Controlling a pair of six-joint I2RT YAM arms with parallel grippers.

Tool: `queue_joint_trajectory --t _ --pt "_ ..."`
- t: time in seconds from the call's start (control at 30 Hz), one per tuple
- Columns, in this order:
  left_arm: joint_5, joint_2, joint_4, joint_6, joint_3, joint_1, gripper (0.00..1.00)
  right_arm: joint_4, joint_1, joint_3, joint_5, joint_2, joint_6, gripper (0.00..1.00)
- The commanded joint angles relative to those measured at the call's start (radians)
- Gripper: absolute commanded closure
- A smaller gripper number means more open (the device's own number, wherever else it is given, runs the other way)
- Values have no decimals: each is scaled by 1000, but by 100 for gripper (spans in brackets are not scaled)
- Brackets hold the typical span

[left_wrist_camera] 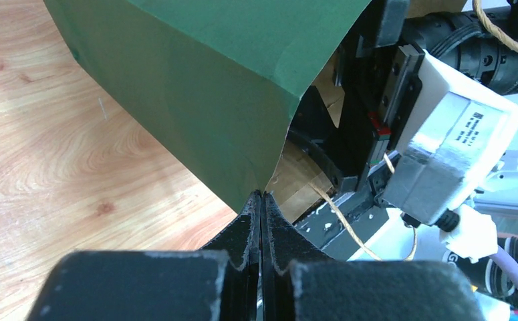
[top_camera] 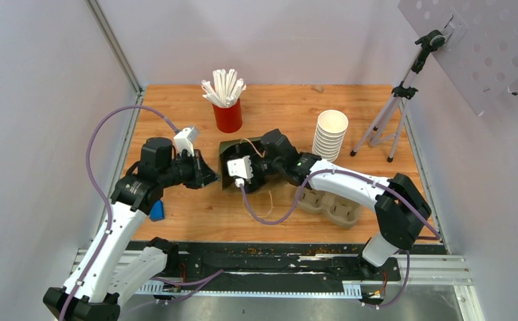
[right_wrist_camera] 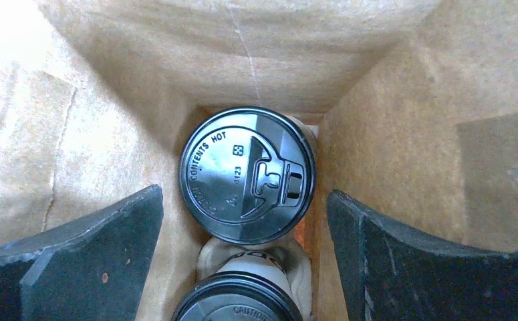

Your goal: Pack the takeout coffee

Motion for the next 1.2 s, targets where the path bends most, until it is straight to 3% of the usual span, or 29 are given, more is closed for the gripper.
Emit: queue_joint_trajectory --t 0.0,0.57,0.87,1.03,1.17 --pt "2 -11 30 -52 48 -2 100 -14 -5 47 -35 -67 59 9" --pt "-42 -20 -11 -223 111 -2 100 -204 -22 173 -87 -223 283 15" --pt "-82 33 -12 -316 173 -2 100 -169 -22 236 -122 -267 480 15" --pt "-112 50 -45 -306 187 -2 100 -169 -22 282 -59 -255 573 15" --pt "-145 59 -69 -289 209 -2 88 -147 -22 324 21 -247 665 14"
